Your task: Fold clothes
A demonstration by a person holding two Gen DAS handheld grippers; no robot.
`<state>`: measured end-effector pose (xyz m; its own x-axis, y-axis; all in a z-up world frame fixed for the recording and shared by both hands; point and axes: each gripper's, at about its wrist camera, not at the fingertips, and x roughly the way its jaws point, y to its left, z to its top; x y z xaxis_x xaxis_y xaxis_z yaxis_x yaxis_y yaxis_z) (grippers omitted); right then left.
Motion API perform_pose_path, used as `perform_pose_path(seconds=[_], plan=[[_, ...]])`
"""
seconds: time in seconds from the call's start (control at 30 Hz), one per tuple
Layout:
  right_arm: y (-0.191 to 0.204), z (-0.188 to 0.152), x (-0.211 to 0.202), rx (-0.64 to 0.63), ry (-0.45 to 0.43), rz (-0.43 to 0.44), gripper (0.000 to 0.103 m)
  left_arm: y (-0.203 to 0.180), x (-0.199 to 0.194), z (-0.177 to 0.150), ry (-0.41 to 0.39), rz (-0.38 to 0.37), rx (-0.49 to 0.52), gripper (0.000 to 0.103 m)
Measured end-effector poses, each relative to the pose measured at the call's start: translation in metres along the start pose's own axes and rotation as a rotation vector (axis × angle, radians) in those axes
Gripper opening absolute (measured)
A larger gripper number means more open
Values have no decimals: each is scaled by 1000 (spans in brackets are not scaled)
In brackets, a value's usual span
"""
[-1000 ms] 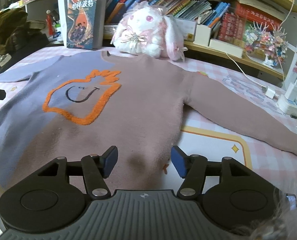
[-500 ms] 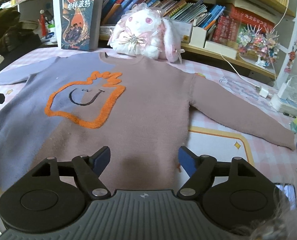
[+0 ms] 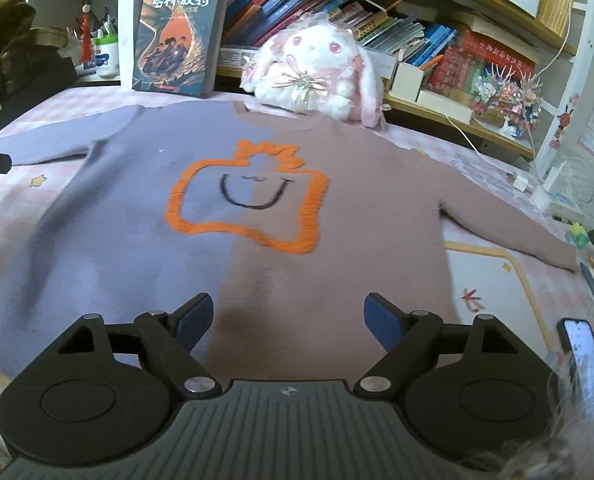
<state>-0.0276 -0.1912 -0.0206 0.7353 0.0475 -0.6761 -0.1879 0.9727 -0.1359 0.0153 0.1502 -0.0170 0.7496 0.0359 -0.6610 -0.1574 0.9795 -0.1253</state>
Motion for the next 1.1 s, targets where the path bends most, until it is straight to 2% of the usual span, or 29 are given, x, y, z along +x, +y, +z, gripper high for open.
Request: perform_pose_path(seconds=[0.1,0.33,0.53,0.67,0.73,0.87,0.97,1.1], plan=[[13,3,-2,3,-5,-18,82,30,5,6,-15,52,-79,76],[24,12,-6,-1,-13,-63,82,72,25,19,-75,182,-130,76],[20,14,-10,2,3,-109,82,108,45,23,-87,240,-305,73],[16,12,-14,16,19,-144,82,117,55,23,-91,188,-413,52],[14,11,-15,25,29,-159,82,117,60,24,-96,104,-456,47],[14,11,-14,33,40,-176,82,99,70,25,-78,-18,-468,47],[17,13,-13,26,43,-175,82,92,75,27,-75,-30,-470,47],[21,14,-13,11,44,-171,82,110,73,28,-93,27,-549,47]])
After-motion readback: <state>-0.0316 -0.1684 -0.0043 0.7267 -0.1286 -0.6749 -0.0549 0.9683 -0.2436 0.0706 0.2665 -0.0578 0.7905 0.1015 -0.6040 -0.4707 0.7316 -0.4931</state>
